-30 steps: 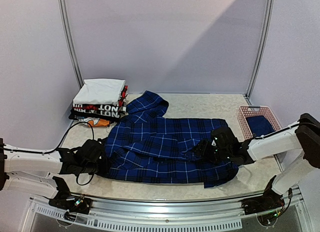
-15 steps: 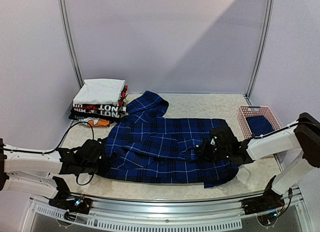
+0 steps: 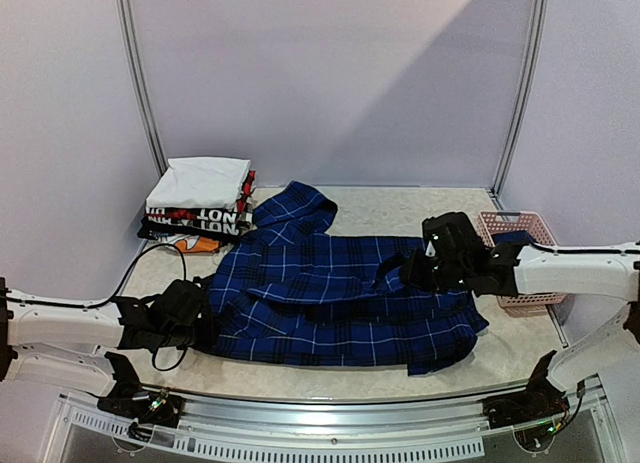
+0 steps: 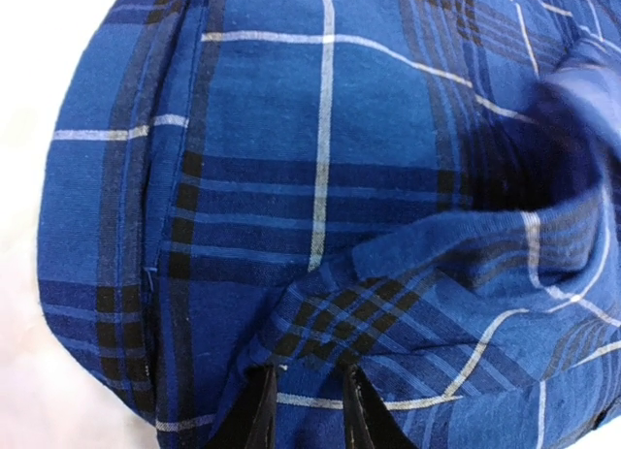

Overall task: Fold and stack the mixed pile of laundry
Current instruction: Adjust the 1/3-folded tank top at the center of the board.

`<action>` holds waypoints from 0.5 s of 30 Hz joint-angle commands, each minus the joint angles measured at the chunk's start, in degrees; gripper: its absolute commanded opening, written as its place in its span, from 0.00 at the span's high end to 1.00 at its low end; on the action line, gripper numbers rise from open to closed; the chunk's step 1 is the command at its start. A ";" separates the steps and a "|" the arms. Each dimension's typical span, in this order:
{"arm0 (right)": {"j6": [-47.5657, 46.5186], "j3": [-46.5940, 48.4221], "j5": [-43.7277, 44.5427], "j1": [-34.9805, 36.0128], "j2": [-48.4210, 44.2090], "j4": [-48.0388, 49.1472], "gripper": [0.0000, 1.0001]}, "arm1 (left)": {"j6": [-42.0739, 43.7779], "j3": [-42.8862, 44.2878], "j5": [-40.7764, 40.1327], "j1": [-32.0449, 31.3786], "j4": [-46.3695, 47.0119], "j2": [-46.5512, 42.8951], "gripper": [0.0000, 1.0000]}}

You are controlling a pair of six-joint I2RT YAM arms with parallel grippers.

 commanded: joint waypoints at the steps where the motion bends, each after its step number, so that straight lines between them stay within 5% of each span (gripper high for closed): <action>1: -5.25 1.65 4.37 -0.22 -7.30 -12.93 1.00 | -1.27 -1.17 -2.03 -0.77 -1.68 -0.28 0.74; 15: -6.17 -2.29 8.77 -0.24 -22.95 -25.21 1.00 | -2.90 -0.87 -3.59 -0.76 -2.85 0.36 0.75</action>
